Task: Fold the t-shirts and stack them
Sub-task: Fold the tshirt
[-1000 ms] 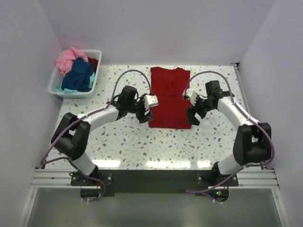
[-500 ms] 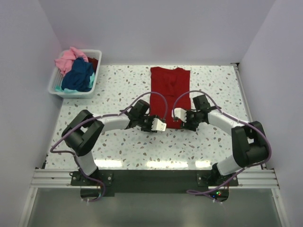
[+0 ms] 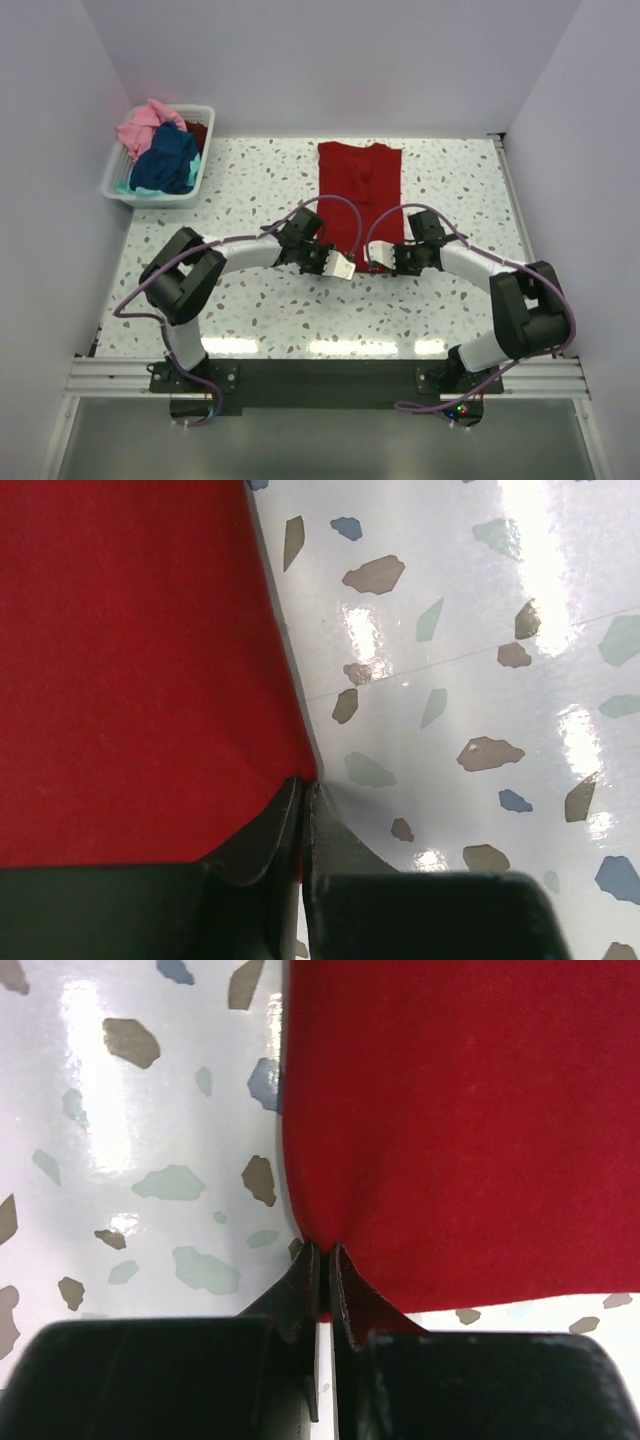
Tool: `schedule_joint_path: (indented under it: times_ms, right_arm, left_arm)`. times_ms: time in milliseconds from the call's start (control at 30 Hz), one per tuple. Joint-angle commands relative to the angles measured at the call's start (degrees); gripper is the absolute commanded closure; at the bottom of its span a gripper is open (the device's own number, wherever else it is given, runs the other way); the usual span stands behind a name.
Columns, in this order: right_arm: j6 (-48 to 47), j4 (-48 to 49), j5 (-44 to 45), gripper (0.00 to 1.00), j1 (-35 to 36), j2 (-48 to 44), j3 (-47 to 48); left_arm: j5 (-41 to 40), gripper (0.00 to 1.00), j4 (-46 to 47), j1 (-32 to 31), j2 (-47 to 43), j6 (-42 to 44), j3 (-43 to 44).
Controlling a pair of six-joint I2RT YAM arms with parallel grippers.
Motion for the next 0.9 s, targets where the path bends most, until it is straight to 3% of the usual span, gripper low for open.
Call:
schedule_joint_path:
  times_ms: [0,100,233,367,567,767,867]
  right_arm:
    - [2.3,0.2,1.4,1.0,0.1,1.2,1.9]
    - [9.9,-2.8,0.8,1.0,-0.1,-0.2,9.6]
    - [16.6,-10.0,-1.1,1.0,-0.5,-2.5,17.7]
    - [18.4,-11.5,-1.2,1.0,-0.6,-5.3,19.2]
    - [17.4,-15.6,-0.3,1.0,-0.5,-11.0,18.3]
    - [14.5,-26.8,-1.6,1.0,-0.5,-19.4,14.8]
    - [14.9,-34.5,-4.4,1.0,-0.4,-26.3,15.0]
  left_arm:
    - [-0.2,1.0,-6.6,-0.3,1.0,-0.4,2.5]
    - [0.5,1.0,-7.6,0.1,-2.1,-3.8,3.2]
    - [4.7,1.0,-14.3,3.4,-4.5,-8.9,10.7]
    - [4.8,1.0,-18.0,5.8,-6.6,-10.1,13.2]
    - [5.4,1.0,-19.5,5.7,-11.8,-11.5,10.3]
    - [4.8,1.0,-22.0,-2.0,-22.3,-14.0,1.7]
    - [7.8,1.0,-28.6,-5.1,-26.7,-16.6,0.8]
